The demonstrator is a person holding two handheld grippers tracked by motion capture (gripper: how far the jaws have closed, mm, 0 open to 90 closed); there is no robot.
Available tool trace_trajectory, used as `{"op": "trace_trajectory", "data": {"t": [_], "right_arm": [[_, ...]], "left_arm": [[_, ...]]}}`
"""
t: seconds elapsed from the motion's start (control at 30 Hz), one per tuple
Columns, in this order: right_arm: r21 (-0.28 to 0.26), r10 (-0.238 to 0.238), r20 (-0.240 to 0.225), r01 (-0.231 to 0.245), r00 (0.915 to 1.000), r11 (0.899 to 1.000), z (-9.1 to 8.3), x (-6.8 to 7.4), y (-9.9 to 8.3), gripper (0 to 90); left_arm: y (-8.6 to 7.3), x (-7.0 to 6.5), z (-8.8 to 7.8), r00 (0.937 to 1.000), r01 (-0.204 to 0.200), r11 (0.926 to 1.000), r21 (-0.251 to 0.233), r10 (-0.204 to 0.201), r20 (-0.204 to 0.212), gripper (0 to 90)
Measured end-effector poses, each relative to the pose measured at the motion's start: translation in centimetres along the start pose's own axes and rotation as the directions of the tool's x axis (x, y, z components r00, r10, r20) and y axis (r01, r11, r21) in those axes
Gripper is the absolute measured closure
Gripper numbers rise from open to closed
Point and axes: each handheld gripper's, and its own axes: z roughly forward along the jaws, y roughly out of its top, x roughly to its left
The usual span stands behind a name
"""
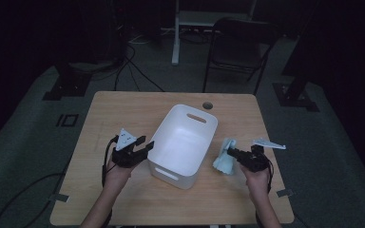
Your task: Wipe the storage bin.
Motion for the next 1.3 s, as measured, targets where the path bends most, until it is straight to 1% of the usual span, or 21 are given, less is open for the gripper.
{"op": "trace_trajectory", "data": {"t": [0.03,0.07,0.13,0.2,0.27,0.33,0.37,0.43,0.47,0.5,0.57,0.63,0.7,0.73,0.8,0.83,0.93,1.07,1.13,1.23,1.3], "right_arm": [[-0.003,0.002,0.011,-0.002,0.9999,1.000,-0.1,-0.3,0.1,85.5],[-0.006,0.005,0.032,-0.005,0.9995,1.000,-0.3,-0.8,0.2,85.4],[-0.008,0.012,0.080,-0.011,0.9967,1.000,-0.3,-1.8,0.6,85.4],[0.006,0.027,0.111,-0.028,0.9934,1.000,0.0,-2.7,0.7,85.0],[0.036,0.048,0.135,-0.053,0.9897,0.998,0.8,-3.9,0.6,82.4],[0.042,0.067,0.152,-0.074,0.9862,0.996,1.4,-4.8,0.4,67.3],[0.043,0.072,0.148,-0.080,0.9864,0.996,1.6,-5.1,0.4,59.8],[0.026,0.082,0.137,-0.087,0.9871,0.996,1.7,-5.5,0.5,49.8],[0.020,0.080,0.138,-0.083,0.9872,0.996,1.6,-5.6,0.5,45.3],[0.019,0.081,0.137,-0.085,0.9872,0.996,1.6,-5.6,0.6,42.4],[0.033,0.075,0.139,-0.080,0.9875,0.996,1.6,-5.6,0.6,34.9],[0.078,0.055,0.130,-0.066,0.9900,0.995,1.8,-5.5,0.6,25.5],[0.087,0.042,0.107,-0.051,0.9934,0.995,1.9,-5.3,0.4,23.8],[0.084,0.034,0.088,-0.041,0.9956,0.996,1.9,-5.0,0.2,20.9],[0.066,0.046,0.062,-0.050,0.9970,0.997,1.8,-4.9,0.1,19.9],[0.040,0.046,0.049,-0.048,0.9977,0.998,1.7,-4.8,-0.1,18.4],[0.015,0.025,0.056,-0.026,0.9981,1.000,1.4,-4.3,-0.2,18.3],[0.004,-0.005,0.066,0.005,0.9978,1.000,0.7,-3.5,-0.2,18.3],[0.001,-0.015,0.066,0.015,0.9977,1.000,0.5,-3.2,-0.2,18.3],[0.003,-0.027,0.069,0.027,0.9973,1.000,0.4,-2.8,-0.4,18.2],[0.007,-0.031,0.065,0.031,0.9974,0.999,0.3,-2.7,-0.6,18.2]], "left_arm": [[0.0,0.0,-0.1,1.0000,-0.001,1.0000,-0.002,0.001,0.009,53.6],[0.1,0.0,-0.3,0.9999,0.001,1.0000,-0.006,-0.001,0.015,50.7],[0.2,-0.1,-0.6,0.9999,-0.006,1.0000,-0.006,0.006,0.014,49.2],[0.2,-0.1,-1.2,0.9999,-0.014,0.9999,-0.007,0.014,0.007,46.7],[0.1,-0.1,-1.5,0.9998,-0.016,0.9999,-0.003,0.016,0.013,43.0],[0.0,-0.1,-1.7,0.9995,-0.031,0.9995,0.002,0.031,0.012,41.3],[-0.1,-0.1,-1.8,0.9993,-0.036,0.9993,0.005,0.036,0.010,39.3],[-0.3,0.0,-2.0,0.9991,-0.037,0.9993,0.002,0.037,0.020,38.1],[-0.4,0.1,-2.1,0.9989,-0.039,0.9992,0.009,0.038,0.028,36.1],[-0.5,0.1,-2.3,0.9990,-0.040,0.9992,0.005,0.040,0.023,33.4],[-0.6,0.0,-2.4,0.9986,-0.047,0.9989,0.004,0.047,0.025,30.6],[-0.9,0.1,-2.7,0.9981,-0.046,0.9990,0.004,0.045,0.043,26.2],[-1.1,0.1,-3.1,0.9983,-0.044,0.9990,-0.006,0.044,0.037,24.4],[-1.2,0.1,-3.2,0.9986,-0.043,0.9990,-0.009,0.044,0.031,19.3],[-1.4,0.3,-3.6,0.9990,-0.038,0.9991,-0.020,0.039,0.021,18.8],[-1.6,0.5,-3.8,0.9995,-0.028,0.9994,-0.023,0.028,0.015,18.8],[-2.1,1.1,-4.4,0.9999,-0.012,0.9994,-0.033,0.012,-0.002,16.6],[-2.7,1.7,-5.4,0.9998,-0.015,0.9983,-0.056,0.014,-0.014,16.6],[-3.0,2.0,-5.9,1.0000,-0.008,0.9981,-0.061,0.007,-0.006,16.6],[-3.6,2.2,-6.2,0.9998,-0.011,0.9989,-0.046,0.010,-0.016,16.5],[-4.0,2.5,-6.4,0.9998,-0.003,0.9991,-0.043,0.002,-0.019,16.6]]}}
